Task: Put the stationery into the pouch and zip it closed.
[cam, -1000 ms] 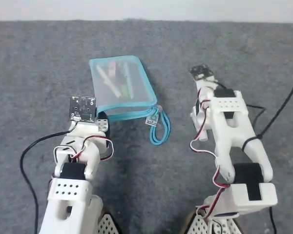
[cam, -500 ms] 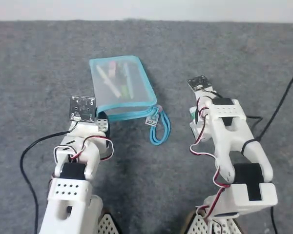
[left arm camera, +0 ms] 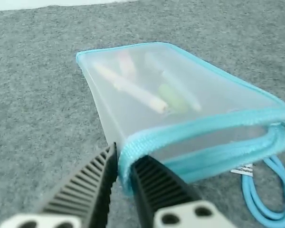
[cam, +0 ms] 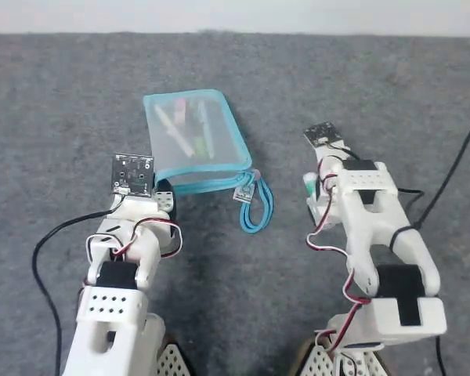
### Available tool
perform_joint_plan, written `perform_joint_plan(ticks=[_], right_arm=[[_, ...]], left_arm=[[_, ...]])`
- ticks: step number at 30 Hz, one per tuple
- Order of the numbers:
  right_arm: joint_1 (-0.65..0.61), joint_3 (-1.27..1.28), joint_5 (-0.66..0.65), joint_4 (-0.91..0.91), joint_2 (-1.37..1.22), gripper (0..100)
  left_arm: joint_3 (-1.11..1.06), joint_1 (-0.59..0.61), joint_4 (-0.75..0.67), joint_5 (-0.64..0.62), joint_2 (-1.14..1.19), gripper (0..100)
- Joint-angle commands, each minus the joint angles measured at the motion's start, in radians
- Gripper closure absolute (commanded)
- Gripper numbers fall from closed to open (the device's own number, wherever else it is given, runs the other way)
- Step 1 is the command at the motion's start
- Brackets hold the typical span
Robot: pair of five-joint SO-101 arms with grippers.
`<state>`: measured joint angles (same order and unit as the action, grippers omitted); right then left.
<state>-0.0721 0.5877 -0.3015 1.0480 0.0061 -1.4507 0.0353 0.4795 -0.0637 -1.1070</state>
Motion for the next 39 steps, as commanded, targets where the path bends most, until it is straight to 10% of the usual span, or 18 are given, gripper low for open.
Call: perform_joint_plan(ticks=[1, 13, 39], right_arm=[[-0.018, -0.052, 0.011, 0.127, 0.216, 99.2], [-0.532, -0.284, -0.026, 0.496, 0.47, 99.2], [-0.46, -0.965, 0.106, 0.539, -0.286, 98.7]], left_arm=[[0.021, -0.011, -0.018, 0.005, 0.003, 99], [0.024, -0.103, 0.006, 0.08, -0.005, 99], [0.021, -0.293, 0.031, 0.155, -0.006, 99]])
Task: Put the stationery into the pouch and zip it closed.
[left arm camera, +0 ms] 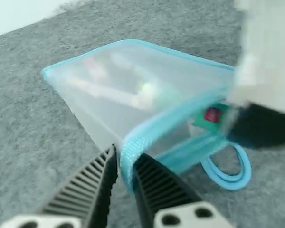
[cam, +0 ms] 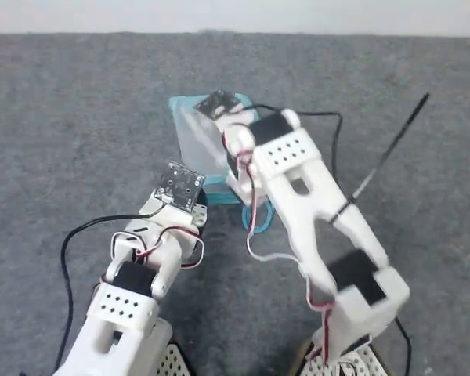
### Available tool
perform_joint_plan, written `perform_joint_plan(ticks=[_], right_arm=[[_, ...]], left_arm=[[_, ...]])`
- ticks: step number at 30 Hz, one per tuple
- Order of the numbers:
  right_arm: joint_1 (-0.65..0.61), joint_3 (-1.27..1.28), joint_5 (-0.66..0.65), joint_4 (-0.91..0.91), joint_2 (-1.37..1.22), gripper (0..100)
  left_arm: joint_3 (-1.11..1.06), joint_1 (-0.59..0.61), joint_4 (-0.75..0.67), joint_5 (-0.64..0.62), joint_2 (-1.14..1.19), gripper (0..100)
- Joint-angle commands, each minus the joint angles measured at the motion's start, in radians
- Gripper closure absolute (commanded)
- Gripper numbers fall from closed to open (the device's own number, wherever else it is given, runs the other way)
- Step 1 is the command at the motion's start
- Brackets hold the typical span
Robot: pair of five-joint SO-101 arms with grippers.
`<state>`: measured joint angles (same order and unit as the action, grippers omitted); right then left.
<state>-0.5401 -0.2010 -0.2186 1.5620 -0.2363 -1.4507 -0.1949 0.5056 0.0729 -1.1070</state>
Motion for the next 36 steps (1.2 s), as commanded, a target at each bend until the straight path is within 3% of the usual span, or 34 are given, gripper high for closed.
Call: perform_joint_plan(ticks=[1, 9, 14, 24, 29, 36], right_arm=[[0.004, -0.227, 0.035, 0.045, -0.073, 98.3], [-0.035, -0.463, 0.091, 0.079, -0.206, 72.3], [-0.031, -0.462, 0.109, 0.067, -0.179, 73.1], [0.016, -0.411, 0.094, 0.153, 0.107, 73.1], [0.05, -0.124, 0.052, 0.028, 0.309, 73.5], [0.05, 0.651, -0.015, -0.444, 0.682, 78.6]], left_arm=[[0.021, -0.074, 0.005, 0.02, -0.006, 99], [0.021, -0.08, 0.018, 0.021, -0.006, 99], [0.021, -0.064, 0.018, 0.021, -0.006, 99], [0.028, 0.097, 0.012, 0.014, -0.006, 99], [0.033, 0.114, 0.012, 0.014, -0.006, 99], [0.035, 0.114, 0.012, 0.014, -0.006, 99]])
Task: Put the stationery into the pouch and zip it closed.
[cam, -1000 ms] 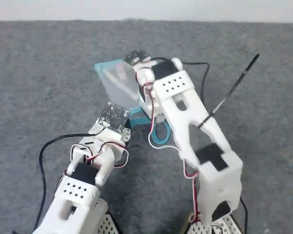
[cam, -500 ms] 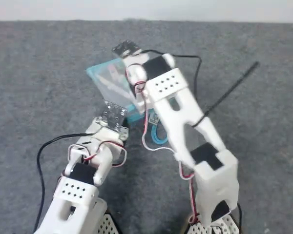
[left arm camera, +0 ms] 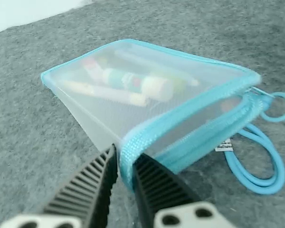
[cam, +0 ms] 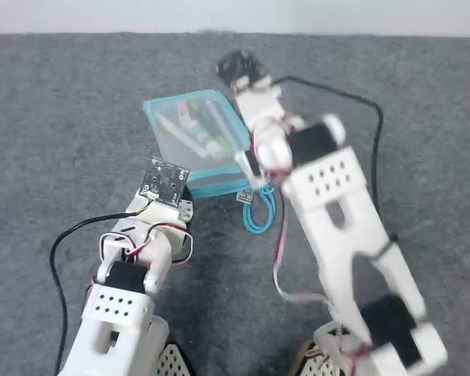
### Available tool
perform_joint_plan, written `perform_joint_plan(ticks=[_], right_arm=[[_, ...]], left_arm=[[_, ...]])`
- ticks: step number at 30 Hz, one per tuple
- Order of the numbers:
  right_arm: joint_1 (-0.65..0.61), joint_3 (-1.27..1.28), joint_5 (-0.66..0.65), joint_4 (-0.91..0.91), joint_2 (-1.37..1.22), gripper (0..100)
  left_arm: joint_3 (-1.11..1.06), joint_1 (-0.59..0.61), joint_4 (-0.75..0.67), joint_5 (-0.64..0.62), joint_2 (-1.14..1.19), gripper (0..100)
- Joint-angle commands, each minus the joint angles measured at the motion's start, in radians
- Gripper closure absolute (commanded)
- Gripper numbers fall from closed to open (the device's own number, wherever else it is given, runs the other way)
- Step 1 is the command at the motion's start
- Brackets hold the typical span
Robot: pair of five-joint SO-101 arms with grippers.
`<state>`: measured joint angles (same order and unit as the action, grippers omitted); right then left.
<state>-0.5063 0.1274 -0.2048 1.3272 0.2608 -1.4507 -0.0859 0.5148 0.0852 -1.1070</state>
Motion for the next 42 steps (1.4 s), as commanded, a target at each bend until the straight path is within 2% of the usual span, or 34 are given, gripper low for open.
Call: perform_joint_plan(ticks=[1, 4, 7, 12, 21, 25, 28, 33, 34, 42], right_arm=[[0.016, 0.417, -0.029, -0.268, 0.225, 78.6], [0.007, 0.618, -0.009, -0.381, 0.294, 78.6], [0.015, 0.689, 0.063, -0.466, 0.286, 78.3], [0.015, 0.704, 0.084, -0.585, 0.179, 78.3], [0.016, 0.704, 0.084, -1.032, -0.079, 78.5], [0.018, 0.704, 0.083, -1.138, -0.128, 78.6], [0.021, 0.704, 0.083, -1.139, -0.127, 80.1], [0.082, 0.703, 0.083, -1.135, -0.113, 99.8], [0.091, 0.703, 0.083, -1.106, -0.093, 98.3], [0.094, 0.586, 0.075, -0.533, 0.243, 99.2]], left_arm=[[0.035, 0.005, 0.003, 0.002, -0.006, 99], [0.035, 0.002, 0.003, 0.002, -0.006, 99], [0.036, -0.003, 0.003, 0.002, -0.006, 99], [0.035, 0.002, 0.003, 0.0, -0.006, 99], [0.033, -0.002, 0.003, 0.0, -0.006, 99], [0.033, -0.003, 0.003, 0.0, -0.006, 99], [0.033, -0.003, 0.003, 0.0, -0.006, 99], [0.033, -0.003, 0.003, 0.0, -0.006, 99], [0.033, -0.003, 0.003, 0.0, -0.006, 99], [0.038, 0.003, -0.037, -0.071, -0.006, 99]])
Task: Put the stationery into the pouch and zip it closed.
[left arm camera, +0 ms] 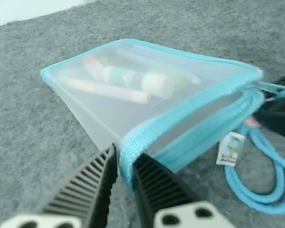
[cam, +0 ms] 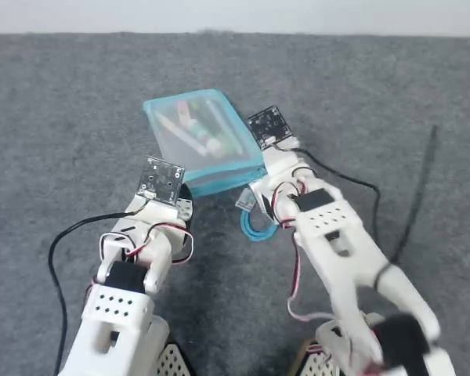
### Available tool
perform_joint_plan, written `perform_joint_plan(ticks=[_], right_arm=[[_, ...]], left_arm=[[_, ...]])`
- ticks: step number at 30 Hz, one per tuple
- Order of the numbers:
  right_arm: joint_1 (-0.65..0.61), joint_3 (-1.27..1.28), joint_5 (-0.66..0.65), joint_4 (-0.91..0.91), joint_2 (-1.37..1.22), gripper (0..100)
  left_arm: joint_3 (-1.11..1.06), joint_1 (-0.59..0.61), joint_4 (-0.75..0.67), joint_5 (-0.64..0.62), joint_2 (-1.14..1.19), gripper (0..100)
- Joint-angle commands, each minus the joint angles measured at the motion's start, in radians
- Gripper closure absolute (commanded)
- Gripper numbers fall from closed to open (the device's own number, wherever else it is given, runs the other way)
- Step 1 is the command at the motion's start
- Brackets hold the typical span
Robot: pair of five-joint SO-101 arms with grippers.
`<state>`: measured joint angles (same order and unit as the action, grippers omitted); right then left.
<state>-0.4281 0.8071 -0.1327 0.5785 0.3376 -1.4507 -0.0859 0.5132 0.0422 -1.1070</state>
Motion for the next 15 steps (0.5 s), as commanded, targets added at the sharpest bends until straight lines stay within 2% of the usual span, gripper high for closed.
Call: perform_joint_plan(ticks=[1, 4, 7, 15], right_arm=[[0.016, -0.117, 0.003, 0.275, 0.203, 99.2], [-0.004, -0.198, -0.02, 0.433, 0.271, 99.2], [-0.09, -0.262, -0.072, 0.526, 0.26, 99.2], [-0.351, -0.35, -0.089, 0.535, 0.171, 99.2]], left_arm=[[0.038, 0.0, -0.037, -0.029, -0.006, 99], [0.039, -0.003, -0.037, -0.031, -0.006, 99], [0.054, -0.005, -0.032, -0.032, 0.003, 99], [0.053, -0.005, -0.029, -0.038, 0.005, 99]])
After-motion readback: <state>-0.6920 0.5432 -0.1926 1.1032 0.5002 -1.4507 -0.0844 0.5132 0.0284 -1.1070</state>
